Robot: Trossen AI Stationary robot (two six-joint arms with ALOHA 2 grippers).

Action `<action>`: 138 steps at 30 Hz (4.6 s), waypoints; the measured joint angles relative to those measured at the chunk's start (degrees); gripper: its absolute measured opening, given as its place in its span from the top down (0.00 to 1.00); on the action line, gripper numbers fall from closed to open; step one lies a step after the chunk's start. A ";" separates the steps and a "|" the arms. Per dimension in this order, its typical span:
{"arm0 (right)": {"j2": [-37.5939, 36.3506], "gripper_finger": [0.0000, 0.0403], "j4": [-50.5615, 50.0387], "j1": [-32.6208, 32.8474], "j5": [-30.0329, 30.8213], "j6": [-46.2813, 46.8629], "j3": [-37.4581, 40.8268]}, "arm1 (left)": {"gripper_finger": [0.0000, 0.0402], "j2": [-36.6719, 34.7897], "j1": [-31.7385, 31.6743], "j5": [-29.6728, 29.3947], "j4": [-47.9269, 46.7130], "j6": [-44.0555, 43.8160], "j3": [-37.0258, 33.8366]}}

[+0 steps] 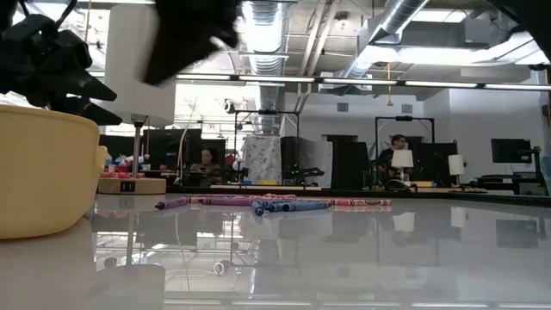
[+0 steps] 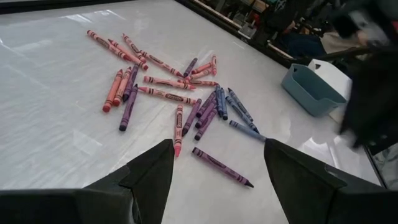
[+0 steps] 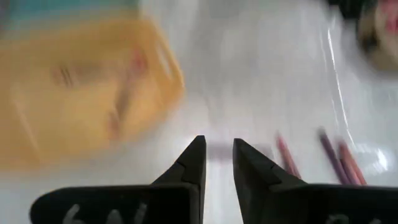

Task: Sort crayons
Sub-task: Put the pink crayon into the yellow bin

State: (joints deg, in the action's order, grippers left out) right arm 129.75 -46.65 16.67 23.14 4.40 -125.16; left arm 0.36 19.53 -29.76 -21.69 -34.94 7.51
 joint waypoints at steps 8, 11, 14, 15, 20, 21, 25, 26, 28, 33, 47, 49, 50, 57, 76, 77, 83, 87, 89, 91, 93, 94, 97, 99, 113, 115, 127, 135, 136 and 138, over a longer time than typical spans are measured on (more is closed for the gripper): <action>-0.58 0.81 -29.51 -1.57 1.49 3.22 0.09 | 0.40 0.00 0.00 0.00 0.00 0.00 0.00; -0.58 0.81 -33.89 -2.20 1.62 3.49 0.09 | 0.40 0.00 0.00 0.00 0.00 -0.01 0.00; -0.70 0.81 -37.94 -2.62 2.72 1.88 0.09 | 0.40 0.00 -0.01 -0.01 0.00 0.00 0.00; -0.79 0.81 -39.10 -2.63 2.69 1.66 0.09 | 0.40 0.00 0.00 -0.01 0.02 0.00 0.00; -0.85 0.81 -40.49 -3.34 2.26 -1.59 0.11 | 0.40 0.00 0.00 0.00 0.01 0.00 0.00; -0.96 0.81 -40.56 -3.45 2.01 -3.06 0.12 | 0.40 0.00 -0.02 0.00 0.00 0.00 0.00; -2.43 0.81 -39.97 -5.03 -8.63 -8.63 0.13 | 0.40 0.00 0.00 0.00 0.02 0.00 0.00; -2.92 0.81 -39.71 -5.57 -11.80 -9.32 0.15 | 0.40 0.00 0.00 -0.02 0.00 0.00 0.00; -3.72 0.81 -39.37 -6.72 -15.91 -10.73 0.14 | 0.40 -0.02 0.00 0.00 0.04 0.00 0.00; -11.86 0.81 -35.27 -9.14 -17.47 -10.64 9.40 | 0.40 0.00 0.00 -0.01 -0.03 0.00 0.00; -56.63 0.81 15.69 -15.08 -16.90 2.06 72.26 | 0.40 0.00 0.00 -0.02 -0.01 0.00 0.00; -59.01 0.81 20.74 -16.16 -16.23 1.76 77.14 | 0.40 0.00 -0.01 -0.02 0.02 0.00 0.00; -59.85 0.81 22.69 -16.81 -15.79 1.74 79.04 | 0.40 0.00 -0.01 0.00 -0.01 -0.01 0.00; -57.53 0.80 26.51 -22.16 -15.06 -2.13 82.62 | 0.40 0.00 0.00 -0.02 0.00 0.00 0.00; -39.56 0.43 23.79 -24.42 -15.37 -12.89 76.07 | 0.40 0.00 0.00 -0.01 0.00 0.00 0.00; -38.60 0.44 22.55 -24.69 -15.37 -12.98 75.61 | 0.40 0.00 0.00 -0.01 0.02 0.00 0.00; -34.50 0.44 18.04 -25.97 -15.98 -12.98 74.16 | 0.40 0.00 0.00 0.00 0.00 0.00 0.00; -34.05 0.48 17.36 -26.13 -16.38 -12.20 74.16 | 0.40 0.00 -0.02 -0.01 0.02 0.00 0.00; -34.28 0.53 17.05 -26.11 -17.03 -11.83 74.20 | 0.40 0.00 0.00 0.00 0.00 0.00 0.00; -34.40 0.59 16.59 -26.15 -17.63 -11.57 74.20 | 0.40 0.00 0.00 -0.02 0.02 0.00 0.00; -34.40 0.67 16.17 -26.11 -17.76 -10.43 74.20 | 0.40 0.00 0.00 -0.01 0.00 0.00 0.00; -34.40 0.70 15.98 -26.09 -17.82 -9.82 74.20 | 0.40 0.00 -0.01 -0.02 0.01 0.00 0.00; -34.35 0.79 15.76 -26.11 -18.61 -8.09 74.28 | 0.40 0.00 0.00 -0.02 0.00 0.00 0.00; -34.35 0.84 15.53 -26.11 -18.64 -7.11 74.29 | 0.40 0.00 -0.01 -0.01 0.00 -0.01 0.00; -34.17 0.99 14.48 -21.28 -17.28 -2.35 72.16 | 0.40 0.00 0.00 -0.02 0.02 0.00 0.00; -34.04 0.99 13.39 -20.45 -16.86 -2.24 70.45 | 0.40 0.00 0.00 0.00 0.02 0.00 0.00; -33.92 0.99 3.30 -15.22 -15.83 -2.29 54.53 | 0.40 0.02 -0.02 -0.02 0.00 0.00 0.00; -34.02 0.99 18.95 -8.59 -15.80 -6.23 48.08 | 0.40 0.02 -0.01 0.00 0.02 -0.01 0.00; -34.02 0.99 22.46 -7.85 -15.78 -6.37 48.02 | 0.40 0.02 -0.01 -0.02 0.02 -0.01 0.00; -33.83 0.99 28.00 -6.68 -15.78 -6.34 48.00 | 0.40 0.02 -0.02 0.00 0.01 0.00 0.00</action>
State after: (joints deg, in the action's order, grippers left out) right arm 95.92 -18.65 10.00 7.35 -1.94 -77.17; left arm 0.38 19.51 -29.76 -21.68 -34.94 7.51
